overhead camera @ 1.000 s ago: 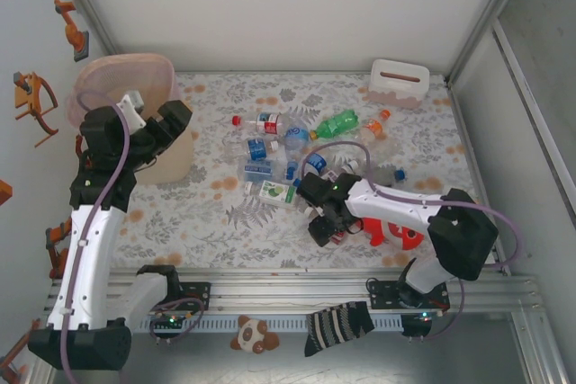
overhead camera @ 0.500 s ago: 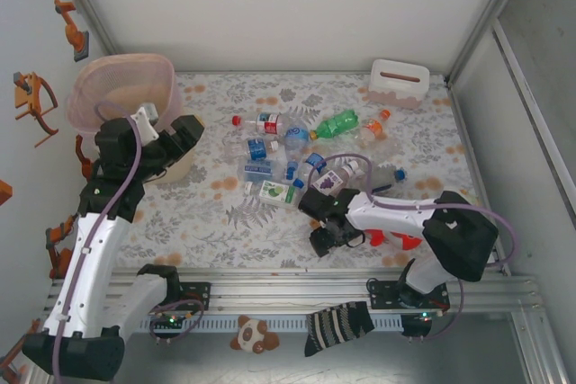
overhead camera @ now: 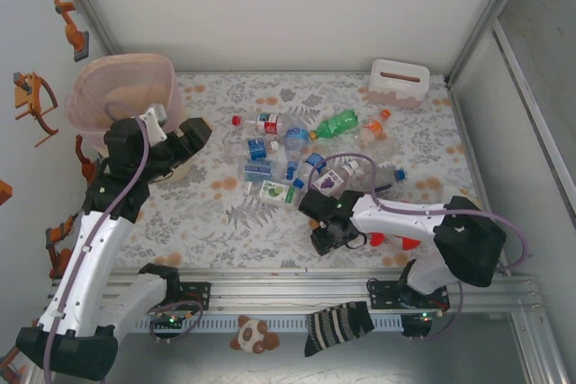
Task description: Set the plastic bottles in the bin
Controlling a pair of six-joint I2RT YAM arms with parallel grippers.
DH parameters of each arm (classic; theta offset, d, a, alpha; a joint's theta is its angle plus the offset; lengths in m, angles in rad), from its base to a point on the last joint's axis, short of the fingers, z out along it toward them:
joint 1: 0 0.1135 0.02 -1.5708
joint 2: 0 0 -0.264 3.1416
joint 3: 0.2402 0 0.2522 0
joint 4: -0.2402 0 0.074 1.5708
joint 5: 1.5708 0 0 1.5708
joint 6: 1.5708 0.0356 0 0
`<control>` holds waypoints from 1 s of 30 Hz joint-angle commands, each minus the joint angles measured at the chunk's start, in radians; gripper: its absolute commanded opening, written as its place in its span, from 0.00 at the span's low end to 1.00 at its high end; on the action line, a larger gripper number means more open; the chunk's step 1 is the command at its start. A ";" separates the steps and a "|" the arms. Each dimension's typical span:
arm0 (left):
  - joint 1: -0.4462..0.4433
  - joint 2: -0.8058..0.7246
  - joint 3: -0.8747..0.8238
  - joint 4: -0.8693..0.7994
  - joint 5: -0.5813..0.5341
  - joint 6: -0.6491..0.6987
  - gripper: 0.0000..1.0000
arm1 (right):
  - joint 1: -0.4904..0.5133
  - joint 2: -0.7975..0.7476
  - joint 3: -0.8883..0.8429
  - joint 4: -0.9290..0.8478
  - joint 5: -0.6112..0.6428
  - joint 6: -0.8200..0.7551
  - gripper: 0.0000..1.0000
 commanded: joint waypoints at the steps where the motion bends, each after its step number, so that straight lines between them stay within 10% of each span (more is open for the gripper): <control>1: -0.019 0.011 0.003 0.038 -0.004 0.013 0.79 | 0.008 -0.061 -0.004 -0.030 0.020 0.026 0.57; 9: -0.049 0.017 -0.020 0.175 0.079 0.029 0.79 | 0.008 -0.283 0.023 0.012 0.020 0.044 0.57; 16: -0.079 0.019 -0.065 0.560 0.386 0.086 0.79 | 0.007 -0.465 0.108 0.103 0.012 0.011 0.57; 30: -0.316 0.042 0.026 0.810 0.608 0.219 0.78 | 0.008 -0.557 0.295 0.382 -0.202 -0.122 0.55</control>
